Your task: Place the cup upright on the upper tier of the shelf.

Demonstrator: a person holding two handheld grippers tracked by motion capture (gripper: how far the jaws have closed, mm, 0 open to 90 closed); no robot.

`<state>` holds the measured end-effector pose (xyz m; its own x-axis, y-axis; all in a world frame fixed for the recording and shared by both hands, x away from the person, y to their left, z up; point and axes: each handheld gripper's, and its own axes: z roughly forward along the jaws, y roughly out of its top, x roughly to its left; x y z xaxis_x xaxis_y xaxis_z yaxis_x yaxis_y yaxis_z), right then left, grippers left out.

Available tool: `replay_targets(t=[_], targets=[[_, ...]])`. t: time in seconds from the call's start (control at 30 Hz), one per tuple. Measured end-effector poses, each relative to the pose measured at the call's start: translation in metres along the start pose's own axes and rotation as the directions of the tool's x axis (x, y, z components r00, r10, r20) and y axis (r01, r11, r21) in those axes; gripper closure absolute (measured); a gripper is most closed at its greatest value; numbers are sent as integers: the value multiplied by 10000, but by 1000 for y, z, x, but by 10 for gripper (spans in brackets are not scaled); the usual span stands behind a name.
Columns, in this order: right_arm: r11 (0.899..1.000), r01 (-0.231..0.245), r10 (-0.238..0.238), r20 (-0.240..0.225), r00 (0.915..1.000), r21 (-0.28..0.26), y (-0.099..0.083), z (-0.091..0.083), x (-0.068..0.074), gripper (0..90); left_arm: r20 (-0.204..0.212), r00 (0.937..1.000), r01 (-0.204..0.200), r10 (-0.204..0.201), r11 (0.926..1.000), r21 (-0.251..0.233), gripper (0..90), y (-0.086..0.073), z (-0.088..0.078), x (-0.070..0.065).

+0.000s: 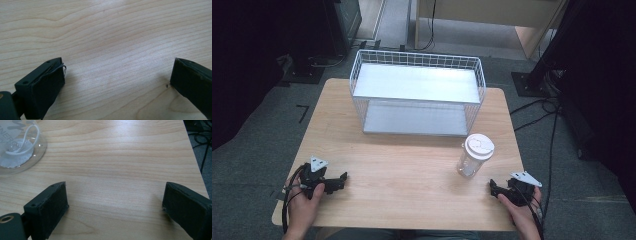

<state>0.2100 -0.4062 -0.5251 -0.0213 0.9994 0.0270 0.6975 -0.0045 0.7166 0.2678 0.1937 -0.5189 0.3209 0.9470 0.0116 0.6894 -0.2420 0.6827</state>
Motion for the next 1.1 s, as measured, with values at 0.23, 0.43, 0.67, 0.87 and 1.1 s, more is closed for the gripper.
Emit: replay_targets(t=[0.23,0.43,0.67,0.87,1.1], targets=[[9995,105,-117,-405,9991,-304,3,-5,10,63,1,10000,-17,17,10000,3,0,0,0,0],[9953,123,-209,-889,9958,-961,10,-12,26,63,1,10000,-2,2,10000,3,0,0,0,0],[9848,668,-927,-1601,9827,-1602,12,-13,46,62,-2,10000,1,-1,10000,4,0,0,0,0],[9705,239,-825,-2375,9679,-2397,19,-21,59,63,1,10000,1,-1,10000,3,0,0,0,0],[9467,-234,-685,-2716,9600,-3214,32,-21,73,63,0,10000,-3,3,10000,3,0,0,0,0]])
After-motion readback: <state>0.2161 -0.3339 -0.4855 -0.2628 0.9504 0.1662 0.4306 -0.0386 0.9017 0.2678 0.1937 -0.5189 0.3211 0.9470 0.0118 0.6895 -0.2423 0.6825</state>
